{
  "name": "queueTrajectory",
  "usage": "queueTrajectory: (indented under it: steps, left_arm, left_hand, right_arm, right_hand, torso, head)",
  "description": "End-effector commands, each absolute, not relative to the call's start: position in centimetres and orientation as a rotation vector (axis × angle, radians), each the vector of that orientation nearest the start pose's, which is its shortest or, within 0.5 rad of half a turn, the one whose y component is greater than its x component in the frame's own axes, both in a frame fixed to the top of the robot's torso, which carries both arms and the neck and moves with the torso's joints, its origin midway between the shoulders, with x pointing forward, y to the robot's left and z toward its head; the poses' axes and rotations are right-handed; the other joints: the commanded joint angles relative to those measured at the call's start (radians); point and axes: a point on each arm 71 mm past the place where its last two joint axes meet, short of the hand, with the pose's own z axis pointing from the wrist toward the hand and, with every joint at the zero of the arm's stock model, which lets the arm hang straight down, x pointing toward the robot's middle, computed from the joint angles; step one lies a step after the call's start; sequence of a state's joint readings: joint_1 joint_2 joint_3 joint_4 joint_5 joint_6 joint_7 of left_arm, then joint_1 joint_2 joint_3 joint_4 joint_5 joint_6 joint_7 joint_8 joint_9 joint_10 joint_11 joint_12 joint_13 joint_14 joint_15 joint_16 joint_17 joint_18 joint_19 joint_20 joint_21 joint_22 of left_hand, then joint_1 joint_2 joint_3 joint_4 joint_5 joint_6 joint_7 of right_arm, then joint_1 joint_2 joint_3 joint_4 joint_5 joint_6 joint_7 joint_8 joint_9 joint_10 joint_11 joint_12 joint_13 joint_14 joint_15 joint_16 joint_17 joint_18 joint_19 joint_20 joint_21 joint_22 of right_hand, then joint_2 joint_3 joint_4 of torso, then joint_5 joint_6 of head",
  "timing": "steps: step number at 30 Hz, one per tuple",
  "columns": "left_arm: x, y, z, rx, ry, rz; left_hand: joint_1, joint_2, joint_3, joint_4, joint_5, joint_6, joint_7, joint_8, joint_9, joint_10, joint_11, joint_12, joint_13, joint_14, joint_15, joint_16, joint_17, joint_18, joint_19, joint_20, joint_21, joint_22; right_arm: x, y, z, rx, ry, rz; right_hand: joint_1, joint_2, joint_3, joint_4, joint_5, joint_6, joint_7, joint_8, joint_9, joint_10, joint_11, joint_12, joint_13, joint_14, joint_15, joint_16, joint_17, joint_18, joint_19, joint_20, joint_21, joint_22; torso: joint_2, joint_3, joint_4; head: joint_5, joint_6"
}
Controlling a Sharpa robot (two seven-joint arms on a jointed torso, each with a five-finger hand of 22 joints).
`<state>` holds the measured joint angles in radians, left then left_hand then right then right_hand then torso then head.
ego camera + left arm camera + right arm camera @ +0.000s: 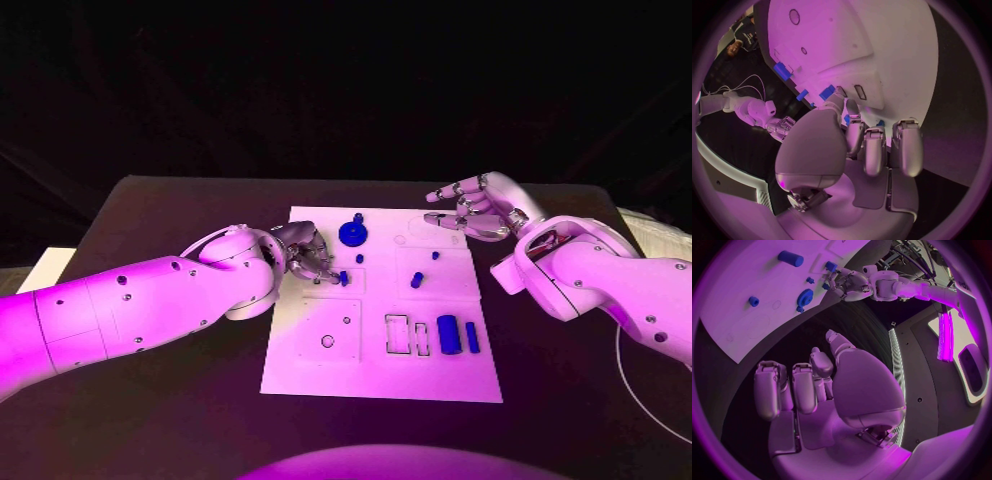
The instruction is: Assemble the parts on the task board
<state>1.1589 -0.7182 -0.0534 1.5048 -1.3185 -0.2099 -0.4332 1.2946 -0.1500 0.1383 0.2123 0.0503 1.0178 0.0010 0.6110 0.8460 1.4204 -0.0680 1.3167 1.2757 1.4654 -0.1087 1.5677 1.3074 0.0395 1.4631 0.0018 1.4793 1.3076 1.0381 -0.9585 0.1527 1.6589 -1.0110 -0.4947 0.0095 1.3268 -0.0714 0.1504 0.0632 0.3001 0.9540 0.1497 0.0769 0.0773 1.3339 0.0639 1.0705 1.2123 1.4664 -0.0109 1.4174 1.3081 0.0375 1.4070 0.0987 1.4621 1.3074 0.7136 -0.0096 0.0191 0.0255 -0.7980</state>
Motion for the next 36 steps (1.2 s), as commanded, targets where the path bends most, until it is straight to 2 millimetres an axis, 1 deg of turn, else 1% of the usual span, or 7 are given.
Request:
queueTrajectory:
  steps: [1, 5, 9, 13, 18, 36]
  left_arm:
    - [47.94, 15.82, -22.55, -0.096, 1.959, -0.509]
    - [47.95, 15.79, -22.55, -0.098, 1.959, -0.512]
    - [47.95, 15.72, -22.55, -0.098, 1.96, -0.516]
    - [47.96, 15.68, -22.54, -0.104, 1.958, -0.521]
    - [47.98, 15.7, -22.52, -0.114, 1.955, -0.526]
    - [47.97, 15.73, -22.53, -0.125, 1.958, -0.525]
  left_hand:
    - [0.001, 0.009, -0.001, 0.006, -0.002, 0.002, -0.005, 0.004, 0.002, 0.007, 0.0, 0.004, 0.001, 0.105, -0.009, 0.003, 0.263, -0.01, 0.052, -0.007, 0.006, 0.157]
    - [0.002, 0.009, -0.001, 0.006, -0.002, 0.001, -0.005, 0.004, 0.002, 0.007, 0.0, 0.004, 0.002, 0.105, -0.009, 0.003, 0.263, -0.01, 0.052, -0.007, 0.006, 0.157]
    - [0.002, 0.01, -0.001, 0.007, -0.002, 0.001, -0.006, 0.005, 0.002, 0.007, 0.0, 0.005, 0.002, 0.105, -0.009, 0.003, 0.263, -0.01, 0.052, -0.007, 0.006, 0.157]
    - [0.003, 0.011, -0.001, 0.008, -0.002, 0.001, -0.006, 0.005, 0.002, 0.007, 0.0, 0.004, 0.002, 0.105, -0.01, 0.003, 0.263, -0.011, 0.052, -0.007, 0.006, 0.158]
    - [-0.001, 0.011, -0.006, 0.015, -0.002, 0.001, -0.005, 0.005, 0.004, 0.009, 0.0, 0.007, 0.004, 0.105, -0.01, 0.003, 0.263, -0.011, 0.054, -0.008, 0.009, 0.161]
    - [-0.002, 0.014, -0.008, 0.021, -0.002, 0.002, -0.006, 0.006, 0.005, 0.01, -0.001, 0.007, 0.004, 0.105, -0.01, 0.003, 0.263, -0.011, 0.054, -0.008, 0.009, 0.161]
  right_arm:
    - [46.04, -22.7, -16.94, 0.384, 1.537, 0.966]
    - [46.04, -22.69, -16.94, 0.384, 1.537, 0.967]
    - [46.04, -22.66, -16.95, 0.384, 1.537, 0.967]
    - [46.05, -22.66, -16.95, 0.384, 1.537, 0.967]
    - [46.09, -22.64, -16.98, 0.385, 1.538, 0.966]
    - [46.15, -22.6, -17.03, 0.384, 1.54, 0.967]
  right_hand:
    - [0.004, 0.003, 0.002, -0.002, 0.003, 0.009, 0.002, -0.003, -0.001, 0.005, -0.004, 0.006, 0.001, 0.054, -0.004, -0.005, 0.026, 0.02, -0.001, -0.003, -0.005, 0.017]
    - [0.004, 0.003, 0.002, -0.002, 0.003, 0.009, 0.002, -0.003, -0.001, 0.005, -0.004, 0.006, 0.001, 0.054, -0.004, -0.005, 0.026, 0.02, -0.001, -0.003, -0.005, 0.017]
    - [0.004, 0.003, 0.002, -0.002, 0.003, 0.009, 0.002, -0.003, -0.001, 0.005, -0.004, 0.006, 0.001, 0.054, -0.004, -0.005, 0.026, 0.02, -0.001, -0.003, -0.005, 0.017]
    - [0.004, 0.003, 0.002, -0.002, 0.003, 0.009, 0.002, -0.003, -0.001, 0.005, -0.004, 0.006, 0.001, 0.054, -0.004, -0.005, 0.026, 0.02, -0.001, -0.003, -0.005, 0.017]
    - [0.004, 0.003, 0.002, -0.002, 0.003, 0.009, 0.002, -0.003, -0.001, 0.005, -0.004, 0.006, 0.001, 0.054, -0.004, -0.005, 0.026, 0.02, -0.001, -0.003, -0.005, 0.017]
    - [0.002, 0.003, 0.002, -0.002, 0.003, 0.009, 0.002, -0.003, -0.001, 0.006, -0.004, 0.008, 0.001, 0.054, -0.004, -0.004, 0.028, 0.019, 0.001, -0.003, -0.004, 0.019]
  torso:
    - [0.0, 0.0002, 0.0001]
    - [0.0, -0.0005, 0.0002]
    - [0.0, -0.0005, 0.0004]
    - [0.0, -0.0003, 0.0002]
    - [0.0, -0.0007, 0.0006]
    - [-0.001, -0.0003, 0.0002]
  head:
    - [0.0, 0.001]
    - [0.0, 0.0]
    - [0.0, -0.002]
    - [-0.001, -0.001]
    - [-0.001, -0.002]
    - [-0.001, -0.003]
